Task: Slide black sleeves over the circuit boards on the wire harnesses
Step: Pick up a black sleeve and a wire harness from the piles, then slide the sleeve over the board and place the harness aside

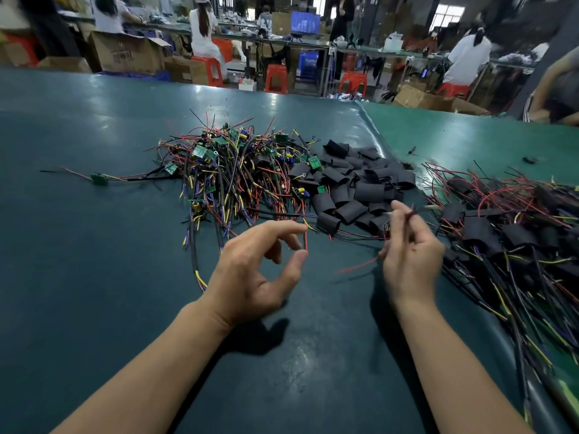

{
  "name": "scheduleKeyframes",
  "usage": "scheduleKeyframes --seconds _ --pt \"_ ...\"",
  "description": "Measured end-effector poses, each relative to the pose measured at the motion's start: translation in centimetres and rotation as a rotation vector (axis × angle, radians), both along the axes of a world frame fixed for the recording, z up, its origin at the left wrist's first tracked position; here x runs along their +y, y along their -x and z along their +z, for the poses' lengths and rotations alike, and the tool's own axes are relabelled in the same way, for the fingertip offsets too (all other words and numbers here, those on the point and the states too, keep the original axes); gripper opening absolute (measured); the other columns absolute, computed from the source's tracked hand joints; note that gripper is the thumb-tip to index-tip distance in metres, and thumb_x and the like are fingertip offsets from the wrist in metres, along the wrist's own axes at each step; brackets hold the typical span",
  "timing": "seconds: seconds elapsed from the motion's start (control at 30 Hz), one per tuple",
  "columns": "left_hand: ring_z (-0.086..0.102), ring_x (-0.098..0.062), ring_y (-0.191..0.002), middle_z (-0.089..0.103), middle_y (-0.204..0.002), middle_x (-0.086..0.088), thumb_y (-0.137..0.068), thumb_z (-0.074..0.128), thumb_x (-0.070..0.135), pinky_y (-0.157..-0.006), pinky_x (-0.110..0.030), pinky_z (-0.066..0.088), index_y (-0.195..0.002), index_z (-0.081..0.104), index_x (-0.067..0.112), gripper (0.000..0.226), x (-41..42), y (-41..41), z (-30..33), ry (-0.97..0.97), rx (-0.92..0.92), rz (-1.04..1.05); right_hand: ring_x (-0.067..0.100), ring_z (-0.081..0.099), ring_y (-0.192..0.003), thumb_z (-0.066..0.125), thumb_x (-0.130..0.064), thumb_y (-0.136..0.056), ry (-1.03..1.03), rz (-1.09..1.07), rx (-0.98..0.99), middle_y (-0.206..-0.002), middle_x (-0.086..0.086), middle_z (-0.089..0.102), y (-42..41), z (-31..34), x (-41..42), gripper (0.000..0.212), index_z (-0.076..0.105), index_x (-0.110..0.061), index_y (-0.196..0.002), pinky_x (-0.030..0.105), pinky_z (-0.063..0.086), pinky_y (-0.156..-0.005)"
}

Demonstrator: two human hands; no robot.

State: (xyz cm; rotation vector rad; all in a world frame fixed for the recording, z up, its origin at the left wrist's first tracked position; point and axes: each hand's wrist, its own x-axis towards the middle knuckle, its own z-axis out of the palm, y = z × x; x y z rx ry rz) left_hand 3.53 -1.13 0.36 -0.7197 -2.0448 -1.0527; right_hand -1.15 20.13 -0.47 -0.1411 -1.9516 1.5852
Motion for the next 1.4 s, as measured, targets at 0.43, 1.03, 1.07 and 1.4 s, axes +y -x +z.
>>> scheduleKeyframes --seconds 0.43,1.03,1.07,1.4 --pt "0.055 -0.031 -0.102 0.065 -0.105 -0.013 -0.094 0.055 0.022 -0.093 -0.036 0.040 -0.106 0.067 0.005 0.024 6.4 9.8 3.1 0.510 -0.247 0.154 0.017 0.067 -0.049 0.040 -0.020 -0.106 0.553 -0.154 0.218 -0.073 0.005 0.063 -0.3 2.5 1.6 0.016 0.050 -0.013 -0.096 0.023 0.047 -0.039" --pt "0.061 -0.036 -0.088 0.064 -0.094 -0.015 -0.096 0.050 0.012 -0.076 -0.038 0.049 -0.115 0.047 0.008 0.020 7.6 10.7 3.4 0.074 -0.462 0.204 0.013 0.062 -0.055 0.052 -0.005 -0.099 0.717 0.287 -0.014 -0.073 0.008 0.063 -0.2 2.0 0.1 0.012 0.059 -0.011 -0.091 0.021 0.054 -0.055" --pt "0.062 -0.034 -0.083 0.062 -0.088 -0.009 -0.094 0.050 0.010 -0.073 -0.038 0.051 -0.114 0.045 0.010 0.021 6.7 9.8 3.3 0.008 -0.449 0.185 0.013 0.062 -0.054 0.052 -0.008 -0.100 0.705 0.298 -0.039 -0.072 0.008 0.060 -0.3 1.9 -0.1 0.011 0.059 -0.012 -0.093 0.022 0.054 -0.053" --pt "0.051 -0.009 -0.060 0.057 -0.077 0.007 -0.080 0.065 0.006 -0.057 -0.013 0.043 -0.100 0.057 0.026 0.030 1.4 -0.5 -0.1 -0.209 -0.307 0.028 0.020 0.066 -0.068 0.076 -0.003 -0.069 0.535 0.526 -0.167 -0.070 0.006 0.069 -2.0 2.1 -2.3 0.013 0.073 -0.012 -0.078 0.027 0.058 -0.066"
